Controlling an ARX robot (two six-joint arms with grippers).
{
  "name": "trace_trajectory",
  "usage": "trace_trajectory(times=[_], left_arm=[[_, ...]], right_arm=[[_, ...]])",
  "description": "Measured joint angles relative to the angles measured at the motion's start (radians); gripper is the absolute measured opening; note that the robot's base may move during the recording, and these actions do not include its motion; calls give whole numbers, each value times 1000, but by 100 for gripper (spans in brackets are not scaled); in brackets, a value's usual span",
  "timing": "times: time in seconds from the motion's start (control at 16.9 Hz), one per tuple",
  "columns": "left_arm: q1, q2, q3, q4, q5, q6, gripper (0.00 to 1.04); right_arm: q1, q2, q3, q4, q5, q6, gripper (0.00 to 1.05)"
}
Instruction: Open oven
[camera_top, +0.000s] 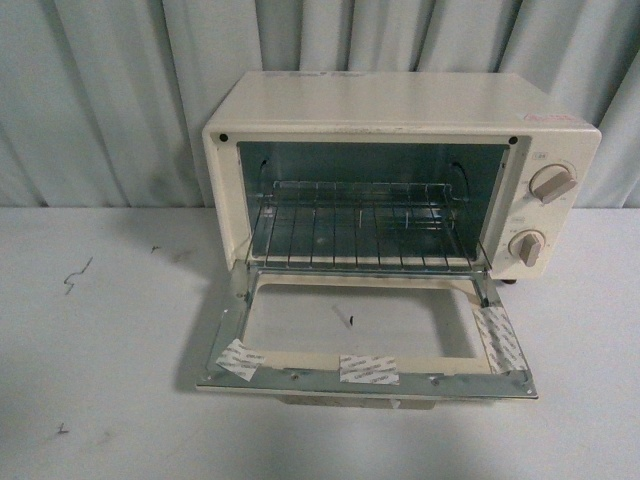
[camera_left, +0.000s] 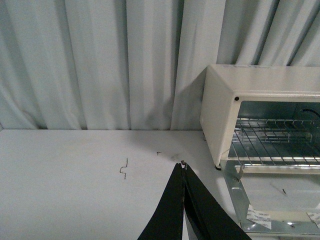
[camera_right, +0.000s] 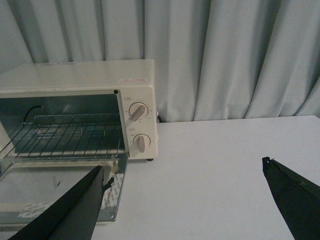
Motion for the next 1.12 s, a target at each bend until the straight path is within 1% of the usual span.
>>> trace_trajectory(times=[0.06,0.12,0.18,0.24,0.3,0.53,0.59,0.77,0.94,1.06,1.12], left_arm=[[0,-57,3,-92,-1,0,2],[0,-71,2,-113,0,0,2],[0,-134,0,-182,2,0,2],[0,-163,4,-158,2,0,2],[0,-163,0,-179,2,1,2],[0,-163,0,-175,2,1,2],[0,-163,0,-175,2,0,5],[0,-163,0,-175,2,0,39],[0,-163,0,-175,2,0,77],[0,-163,0,-175,2,1,100],[0,-163,0,-175,2,1,97]], right_arm=[[0,0,0,0,0,0,98],[0,0,0,0,0,0,98],[0,0,0,0,0,0,98],[0,0,0,0,0,0,98],[0,0,0,0,0,0,98],[0,0,0,1,0,0,98],[0,0,0,0,0,0,98],[0,0,0,0,0,0,98],[0,0,0,0,0,0,98],[0,0,0,0,0,0,98],[0,0,0,0,0,0,98]])
